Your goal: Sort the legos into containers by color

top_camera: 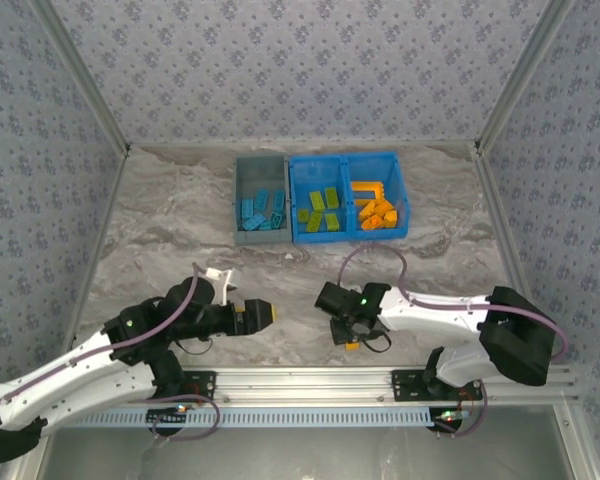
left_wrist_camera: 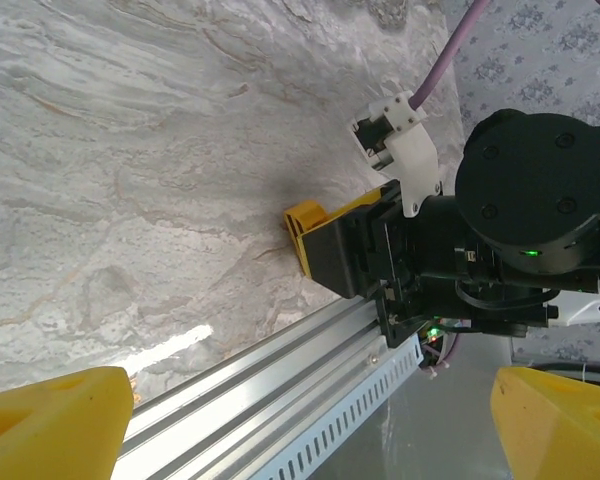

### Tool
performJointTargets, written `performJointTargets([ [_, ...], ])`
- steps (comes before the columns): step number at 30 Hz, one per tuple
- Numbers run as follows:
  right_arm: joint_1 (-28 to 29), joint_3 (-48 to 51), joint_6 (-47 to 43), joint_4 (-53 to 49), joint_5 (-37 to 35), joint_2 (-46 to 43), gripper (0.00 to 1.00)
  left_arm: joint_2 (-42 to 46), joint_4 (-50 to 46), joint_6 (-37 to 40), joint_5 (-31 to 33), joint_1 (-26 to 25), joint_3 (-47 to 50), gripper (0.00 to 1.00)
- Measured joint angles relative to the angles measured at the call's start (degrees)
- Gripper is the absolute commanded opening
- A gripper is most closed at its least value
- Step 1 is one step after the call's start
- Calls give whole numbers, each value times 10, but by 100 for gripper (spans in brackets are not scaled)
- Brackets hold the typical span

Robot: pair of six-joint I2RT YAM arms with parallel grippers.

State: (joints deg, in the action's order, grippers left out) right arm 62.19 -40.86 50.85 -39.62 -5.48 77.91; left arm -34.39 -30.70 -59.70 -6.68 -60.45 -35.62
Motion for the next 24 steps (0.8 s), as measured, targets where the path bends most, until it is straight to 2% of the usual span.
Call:
performJointTargets([
  [3, -1, 13, 15, 14, 0, -2, 41, -15, 14, -2, 0, -10, 3, 93],
  [8, -10, 25, 23, 26, 3, 6, 37, -38, 40, -7, 2, -34, 4, 93],
  [12, -10, 26, 25, 28, 2, 2, 28, -61, 58, -10, 6, -49, 5, 93],
  [17, -27, 29, 25, -1, -18, -55, 25, -113, 85, -8, 12, -61, 2, 93],
  [19, -61, 27, 17, -24, -27, -107, 25, -145, 87, -1, 17, -66, -10, 92],
  [21, -124, 20, -4, -48, -31, -167, 25, -188, 85, 13, 30, -73, -43, 92],
  [24, -258, -13, -56, -61, -16, -232, 25, -256, 74, 40, 62, -85, -125, 91],
])
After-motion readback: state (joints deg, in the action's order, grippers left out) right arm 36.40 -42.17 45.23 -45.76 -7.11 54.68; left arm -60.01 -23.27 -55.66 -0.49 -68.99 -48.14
